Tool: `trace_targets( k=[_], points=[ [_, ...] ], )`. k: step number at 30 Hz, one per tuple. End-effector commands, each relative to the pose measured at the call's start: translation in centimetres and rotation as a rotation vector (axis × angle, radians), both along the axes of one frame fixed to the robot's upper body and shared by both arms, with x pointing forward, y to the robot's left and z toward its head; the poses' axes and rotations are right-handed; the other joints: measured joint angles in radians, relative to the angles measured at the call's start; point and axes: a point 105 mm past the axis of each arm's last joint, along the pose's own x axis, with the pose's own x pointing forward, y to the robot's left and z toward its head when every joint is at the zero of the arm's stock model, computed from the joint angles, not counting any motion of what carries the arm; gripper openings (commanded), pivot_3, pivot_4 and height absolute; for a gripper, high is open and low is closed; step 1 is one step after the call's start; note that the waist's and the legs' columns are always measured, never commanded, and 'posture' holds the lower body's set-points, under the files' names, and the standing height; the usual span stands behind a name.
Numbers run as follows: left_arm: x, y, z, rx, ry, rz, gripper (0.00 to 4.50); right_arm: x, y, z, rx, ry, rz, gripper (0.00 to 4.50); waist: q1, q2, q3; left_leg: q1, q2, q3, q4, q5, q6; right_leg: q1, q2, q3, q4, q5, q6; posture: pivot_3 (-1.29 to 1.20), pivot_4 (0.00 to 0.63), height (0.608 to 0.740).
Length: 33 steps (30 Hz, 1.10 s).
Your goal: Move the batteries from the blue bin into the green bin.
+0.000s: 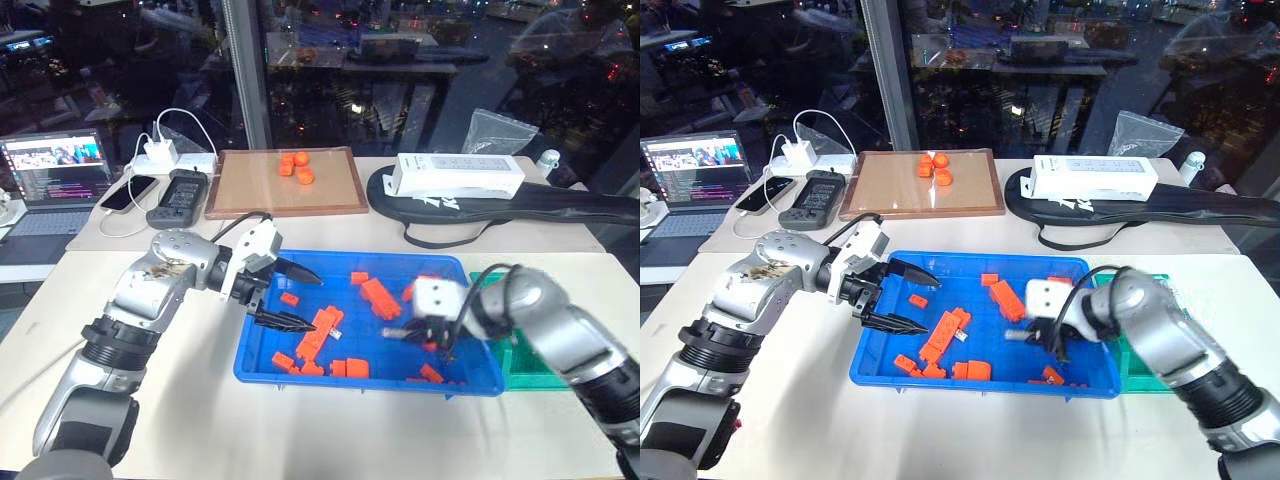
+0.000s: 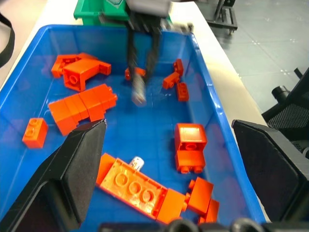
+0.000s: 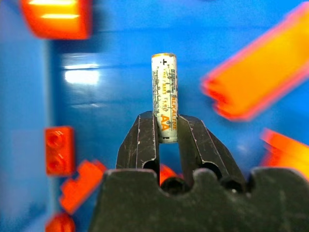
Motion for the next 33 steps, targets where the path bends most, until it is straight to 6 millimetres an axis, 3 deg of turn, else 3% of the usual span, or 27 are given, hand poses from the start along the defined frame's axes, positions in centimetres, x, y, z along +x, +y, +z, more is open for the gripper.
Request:
trace_targets(
  k=[1, 4, 7, 9, 12, 14, 19, 21, 24, 27, 30, 33],
  points=[
    [0.0, -0.6, 1.3, -0.025, -0.051, -0.035, 4.5, 1.1, -4.6, 4.8, 0.011, -0.121, -0.165, 0.27, 0.003, 0.0, 0.0, 0.0, 0.0, 0.0, 0.0, 0.0, 0.0, 0.0, 0.0, 0.0, 0.0, 0.0, 0.0, 0.0, 0.15, 0.74],
    [0.4, -0.8, 1.1, -0.021, -0.059, -0.034, 4.5, 1.1, -8.9, 5.9, -0.068, -0.145, -0.275, 0.27, 0.01, 0.0, 0.0, 0.0, -0.001, 0.001, 0.0, 0.0, 0.0, 0.0, -0.001, 0.0, -0.001, 0.0, 0.0, 0.0, 0.15, 0.74],
    [0.7, -0.9, 1.1, -0.022, -0.061, -0.028, 4.5, 1.1, -11.4, 6.2, -0.115, -0.159, -0.342, 0.27, 0.008, 0.0, 0.0, 0.0, 0.0, 0.003, -0.001, 0.0, 0.0, 0.0, -0.001, 0.0, -0.001, 0.0, 0.0, 0.0, 0.15, 0.74],
    [0.8, -1.0, 1.0, -0.022, -0.062, -0.027, 4.5, 0.9, -13.2, 5.5, -0.177, -0.141, -0.379, 0.27, 0.003, 0.0, 0.0, 0.0, 0.0, 0.002, -0.001, 0.0, 0.0, 0.0, 0.0, 0.001, -0.001, 0.0, 0.0, 0.0, 0.15, 0.74],
    [0.8, -1.1, 0.9, -0.023, -0.059, -0.027, 4.5, 1.3, -15.2, 2.5, -0.202, -0.11, -0.433, 0.27, -0.002, 0.001, -0.001, 0.0, 0.0, 0.002, -0.001, 0.0, 0.0, 0.0, 0.0, 0.001, -0.001, 0.0, 0.0, 0.0, 0.15, 0.74],
    [0.8, -1.1, 0.7, -0.012, -0.06, -0.024, 4.5, 1.6, -15.2, 1.1, -0.204, -0.105, -0.425, 1.27, -0.006, 0.001, -0.001, 0.001, 0.0, 0.002, -0.001, 0.0, 0.0, 0.0, 0.0, 0.001, -0.001, 0.0, 0.0, 0.0, 0.15, 0.74],
    [0.9, -1.2, 0.8, -0.007, -0.067, -0.019, 4.5, 2.1, -15.0, 0.4, -0.218, -0.1, -0.398, 2.72, -0.011, 0.005, -0.002, 0.001, -0.001, 0.002, -0.001, 0.0, 0.0, 0.0, 0.0, 0.002, 0.0, 0.0, 0.001, 0.0, 0.15, 0.74],
    [0.9, -0.8, 0.9, 0.0, -0.069, -0.003, 4.5, 2.9, -13.7, 2.6, -0.179, -0.147, -0.372, 3.38, -0.01, 0.006, -0.002, 0.001, -0.001, 0.002, 0.0, 0.0, 0.0, 0.0, 0.0, 0.002, 0.0, 0.0, 0.001, 0.0, 0.15, 0.74],
    [0.8, -0.1, 0.7, 0.018, -0.062, 0.014, 4.5, 3.6, -9.8, 6.0, -0.063, -0.207, -0.271, 4.45, -0.016, 0.008, -0.002, 0.001, -0.001, 0.001, 0.0, 0.0, 0.0, -0.001, 0.0, 0.004, 0.0, 0.0, 0.002, 0.0, 0.15, 0.74],
    [0.8, 0.4, 0.7, 0.028, -0.06, 0.028, 4.5, 3.5, -5.5, 7.4, 0.007, -0.226, -0.132, 4.45, -0.016, 0.008, -0.002, 0.002, 0.0, 0.0, -0.001, 0.0, 0.0, 0.0, 0.001, 0.004, 0.0, 0.0, 0.001, 0.0, 0.15, 0.74],
    [0.9, 0.8, 0.6, 0.042, -0.064, 0.044, 4.5, 2.6, -0.4, 7.3, 0.076, -0.19, 0.032, 4.45, -0.011, 0.008, -0.002, 0.001, 0.001, 0.0, -0.001, 0.0, 0.0, 0.0, 0.002, 0.003, 0.0, 0.0, 0.001, 0.0, 0.15, 0.74],
    [0.9, 1.1, 0.6, 0.052, -0.065, 0.055, 4.5, 1.9, 5.0, 5.1, 0.102, -0.156, 0.222, 4.45, -0.007, 0.007, -0.002, 0.0, 0.0, 0.0, 0.0, 0.0, 0.0, -0.001, 0.002, 0.002, 0.0, 0.0, 0.001, 0.0, 0.15, 0.74]
  ],
)
